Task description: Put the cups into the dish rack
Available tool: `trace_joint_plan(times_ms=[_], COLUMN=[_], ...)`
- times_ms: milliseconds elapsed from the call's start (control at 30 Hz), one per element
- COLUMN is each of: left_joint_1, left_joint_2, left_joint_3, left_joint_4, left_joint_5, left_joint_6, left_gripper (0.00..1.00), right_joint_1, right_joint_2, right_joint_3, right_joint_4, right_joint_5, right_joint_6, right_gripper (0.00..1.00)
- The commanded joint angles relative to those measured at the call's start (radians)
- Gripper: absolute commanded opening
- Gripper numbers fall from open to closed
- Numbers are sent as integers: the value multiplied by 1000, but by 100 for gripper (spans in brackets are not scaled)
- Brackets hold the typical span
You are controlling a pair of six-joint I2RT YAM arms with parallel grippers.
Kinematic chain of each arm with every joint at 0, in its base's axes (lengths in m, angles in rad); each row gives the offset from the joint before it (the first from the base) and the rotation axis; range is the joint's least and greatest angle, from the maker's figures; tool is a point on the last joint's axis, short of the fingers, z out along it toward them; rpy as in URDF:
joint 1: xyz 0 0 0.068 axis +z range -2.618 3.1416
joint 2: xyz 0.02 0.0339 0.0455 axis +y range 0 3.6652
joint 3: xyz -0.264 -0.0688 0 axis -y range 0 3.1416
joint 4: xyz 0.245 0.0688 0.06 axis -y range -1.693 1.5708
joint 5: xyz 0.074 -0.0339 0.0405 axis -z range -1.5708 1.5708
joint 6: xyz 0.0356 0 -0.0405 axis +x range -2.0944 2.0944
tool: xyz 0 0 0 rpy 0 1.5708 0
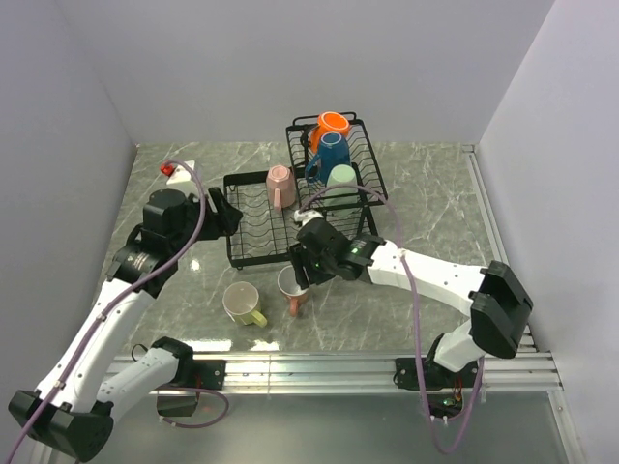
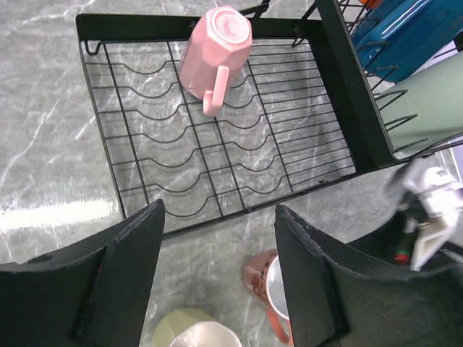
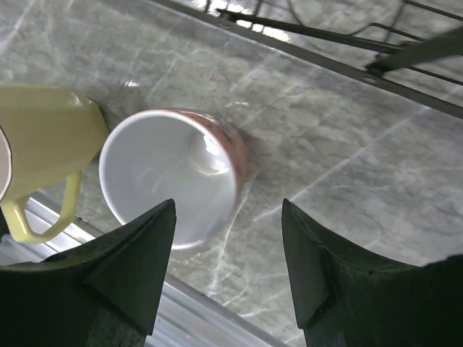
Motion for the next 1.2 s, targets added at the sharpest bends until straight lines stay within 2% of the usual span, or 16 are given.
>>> trace_joint_plan(times_ms=[0, 167, 267, 300, 367, 400, 500, 633, 800, 1067, 1167], left_joint_1=[-2, -2, -2, -2, -2, -2, -2, -2, -1, -2, -2], left_joint_2=[-36, -80, -102, -108, -122, -125, -134, -137, -134, -81, -82], left_joint_3=[-6, 3, 4, 4, 6, 4, 9, 23, 61, 197, 221], left_joint_4=[-31, -77, -105, -111, -120, -130, -143, -162, -179, -205, -158], left_joint_5=[17, 15, 17, 15, 15, 15, 15, 15, 15, 17, 93], left_joint_6=[-41, -61, -70, -74, -77, -83, -86, -81, -58, 5, 29], left_gripper=[67, 66, 66, 66, 66, 66, 66, 66, 67, 68, 69], right_joint_1=[15, 31, 44, 48, 59, 62, 74, 88, 103, 102, 50], right_joint_2=[50, 117, 146, 150, 154, 157, 148, 118, 4, -174, -243], right_joint_3=[32, 23, 24, 26, 26, 29, 41, 88, 170, 305, 333], right_joint_4=[60, 86, 89, 91, 92, 91, 78, 37, -43, -141, -124], right_joint_5=[0, 1, 0, 4, 4, 11, 15, 43, 96, 219, 235], right_joint_6=[-30, -45, -44, -41, -36, -36, -32, -21, -10, -18, -36], right_gripper=[67, 62, 50, 39, 27, 16, 0, 0, 0, 0, 0])
